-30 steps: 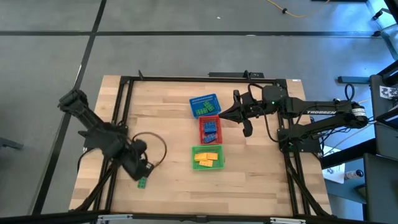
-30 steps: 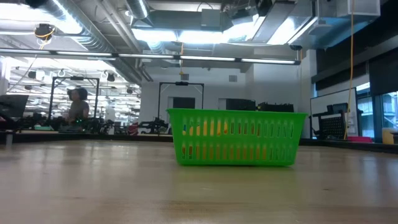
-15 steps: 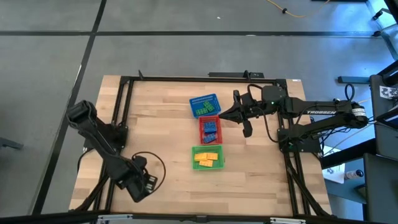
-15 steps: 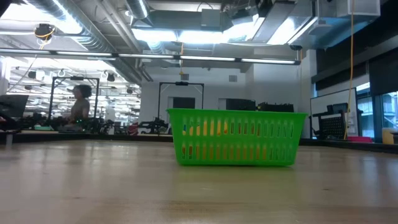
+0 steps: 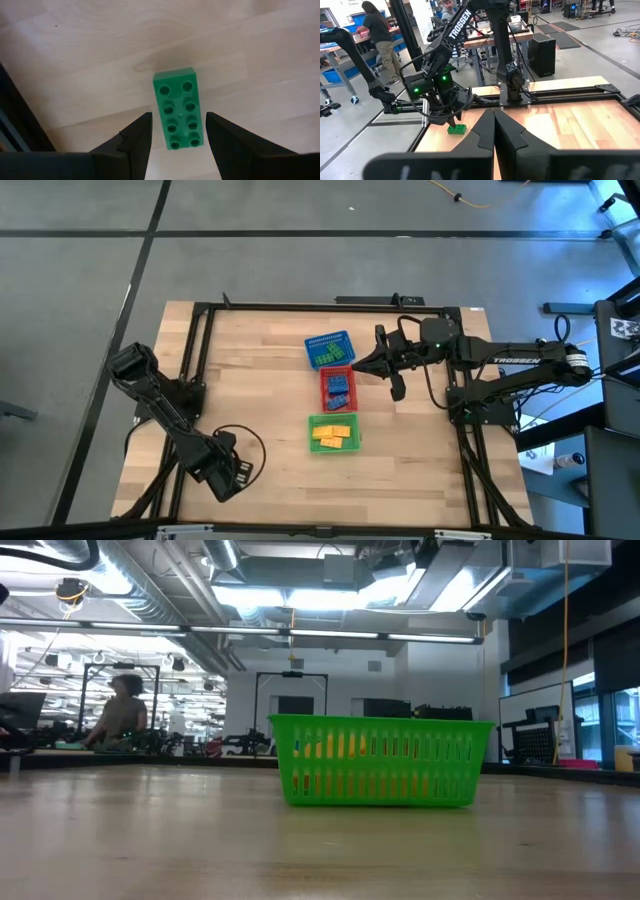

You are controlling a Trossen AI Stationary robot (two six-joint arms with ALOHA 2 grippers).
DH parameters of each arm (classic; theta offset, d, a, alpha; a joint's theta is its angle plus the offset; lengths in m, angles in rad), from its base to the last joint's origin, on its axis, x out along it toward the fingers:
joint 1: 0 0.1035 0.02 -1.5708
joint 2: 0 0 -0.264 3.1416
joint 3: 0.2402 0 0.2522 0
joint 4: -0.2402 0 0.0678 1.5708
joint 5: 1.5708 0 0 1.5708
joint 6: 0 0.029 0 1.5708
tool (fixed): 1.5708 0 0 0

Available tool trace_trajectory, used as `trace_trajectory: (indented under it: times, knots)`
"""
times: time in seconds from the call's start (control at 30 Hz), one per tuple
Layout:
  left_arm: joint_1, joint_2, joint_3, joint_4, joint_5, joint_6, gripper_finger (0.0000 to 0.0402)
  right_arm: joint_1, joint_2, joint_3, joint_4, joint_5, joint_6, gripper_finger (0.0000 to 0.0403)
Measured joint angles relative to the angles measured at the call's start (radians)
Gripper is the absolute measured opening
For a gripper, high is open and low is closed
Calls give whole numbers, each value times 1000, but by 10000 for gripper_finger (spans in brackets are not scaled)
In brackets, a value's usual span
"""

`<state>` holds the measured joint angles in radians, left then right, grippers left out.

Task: Sort & place blocks by color
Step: Put the green game piece into the blue basket

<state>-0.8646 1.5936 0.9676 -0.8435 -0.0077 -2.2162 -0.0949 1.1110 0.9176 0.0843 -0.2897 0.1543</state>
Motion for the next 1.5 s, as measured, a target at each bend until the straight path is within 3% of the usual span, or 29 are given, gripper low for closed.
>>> trace_trajectory:
  times: [1.07, 1.5]
  knots:
    - [26, 0, -61, 90, 27, -16, 177, 0, 0, 0, -10, 0, -5, 1]
    - [29, 85, -61, 142, 29, -12, 177, 0, 0, 0, -9, 0, -8, 1]
